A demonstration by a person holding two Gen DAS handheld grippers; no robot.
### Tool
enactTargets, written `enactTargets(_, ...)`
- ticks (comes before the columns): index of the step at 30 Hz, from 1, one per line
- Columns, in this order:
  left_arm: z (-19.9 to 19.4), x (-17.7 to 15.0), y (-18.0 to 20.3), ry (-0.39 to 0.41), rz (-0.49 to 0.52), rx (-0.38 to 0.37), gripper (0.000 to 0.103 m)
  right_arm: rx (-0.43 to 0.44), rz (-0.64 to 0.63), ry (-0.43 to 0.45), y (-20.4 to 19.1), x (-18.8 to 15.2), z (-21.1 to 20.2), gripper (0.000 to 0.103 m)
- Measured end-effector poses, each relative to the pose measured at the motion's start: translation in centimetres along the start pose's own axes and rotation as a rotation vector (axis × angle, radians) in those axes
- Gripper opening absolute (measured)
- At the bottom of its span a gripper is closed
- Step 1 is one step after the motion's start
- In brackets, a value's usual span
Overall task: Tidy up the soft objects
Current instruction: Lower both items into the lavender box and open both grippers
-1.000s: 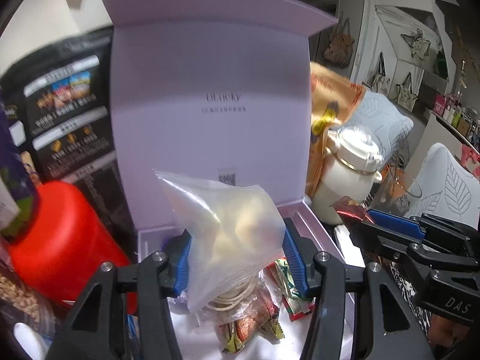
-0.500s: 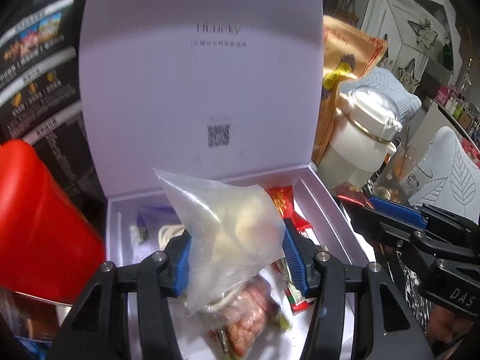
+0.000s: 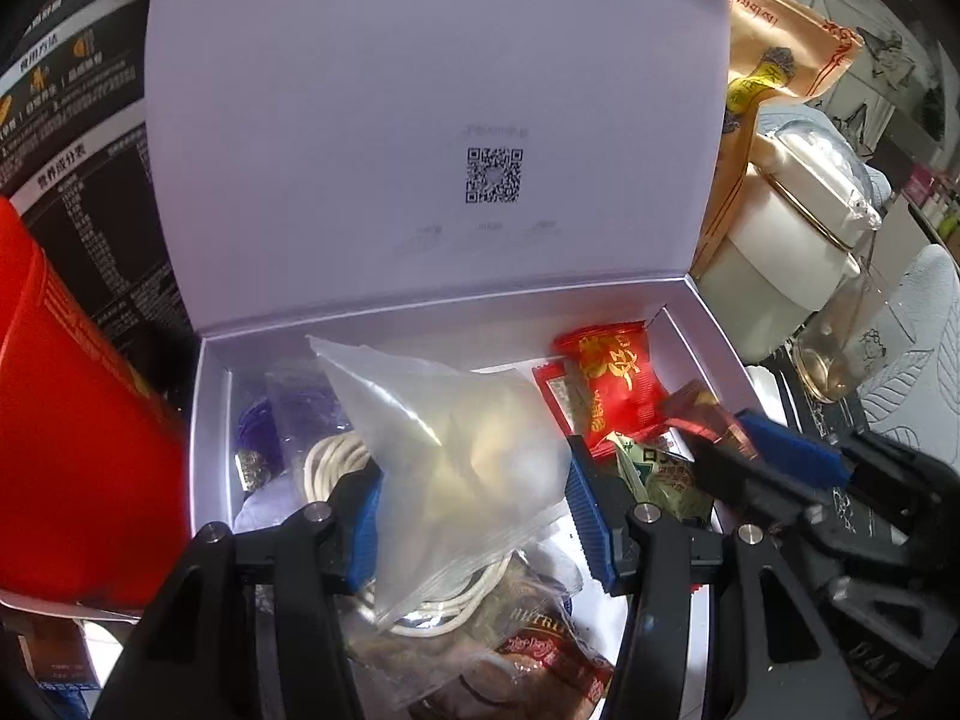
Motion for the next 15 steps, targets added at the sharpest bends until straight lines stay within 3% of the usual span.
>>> enactTargets(15, 1.0, 0.1, 2.5, -0.016, 0.068, 0.066, 0.054, -0.040, -0.008, -0.040, 0.0, 0.2, 1.4, 0.034)
Point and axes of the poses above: each gripper's, at about its wrist camera, not at the fingertips, and z roughly the way its jaws point, y to its right, x to its top, the point moved 3 cm from there along z, roughly the way its jaws point, and after that the axes turned 6 degrees about x, right-handed, at the moved point
